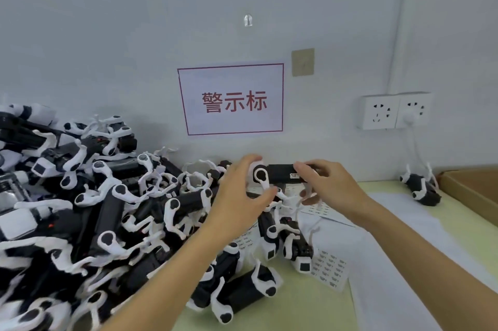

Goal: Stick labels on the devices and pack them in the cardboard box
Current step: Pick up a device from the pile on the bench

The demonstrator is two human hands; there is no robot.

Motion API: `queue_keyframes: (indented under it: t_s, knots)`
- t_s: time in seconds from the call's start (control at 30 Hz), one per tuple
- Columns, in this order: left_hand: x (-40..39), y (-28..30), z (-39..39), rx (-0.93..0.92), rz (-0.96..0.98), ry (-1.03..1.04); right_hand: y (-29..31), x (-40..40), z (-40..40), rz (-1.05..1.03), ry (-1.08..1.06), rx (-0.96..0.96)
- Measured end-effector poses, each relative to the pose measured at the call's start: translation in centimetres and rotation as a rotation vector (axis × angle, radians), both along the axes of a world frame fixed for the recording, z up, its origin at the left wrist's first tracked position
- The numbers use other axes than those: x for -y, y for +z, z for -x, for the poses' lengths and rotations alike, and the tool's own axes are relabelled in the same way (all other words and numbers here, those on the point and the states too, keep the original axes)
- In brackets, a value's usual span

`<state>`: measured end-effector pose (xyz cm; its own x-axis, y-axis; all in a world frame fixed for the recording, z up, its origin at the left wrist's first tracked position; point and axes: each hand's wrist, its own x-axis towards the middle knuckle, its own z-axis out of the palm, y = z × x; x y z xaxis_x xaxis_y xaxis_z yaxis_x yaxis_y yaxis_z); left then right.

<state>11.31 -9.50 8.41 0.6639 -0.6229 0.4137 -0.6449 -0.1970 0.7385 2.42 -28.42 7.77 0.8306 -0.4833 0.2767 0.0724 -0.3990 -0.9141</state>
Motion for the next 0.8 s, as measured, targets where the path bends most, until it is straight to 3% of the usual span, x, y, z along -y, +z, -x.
queue_keyframes:
  t_s: [0.2,0.27,0.33,0.53,0.73,0.8]
  knots:
    - [1.9,0.9,3.2,-0.294,0.200,-0.100,-0.5,0.7,3.7,-0.113,0.030,-0.042]
    - [2.2,0.7,4.2,-0.267,0.193,-0.123,-0.4,1.3,5.8,-0.124,0.083,-0.038]
    - [3.1,0.2,5.3,-0.184,0.177,-0.149,-0.3,2.2,8.5,0.003,0.090,-0.078]
    - [9.8,-2.3,11.4,0.012,0.207,-0.369,-2.1,5.8,17.0,0.258,-0.113,-0.116]
    - [17.9,-6.4,17.5,0.083,0.304,-0.385,-3.6,11.4,25.6,0.146,-0.350,-0.066]
    - [20.6,-8.3,19.5,0.077,0.205,-0.373,-3.6,14.5,28.4,0.024,-0.474,-0.008]
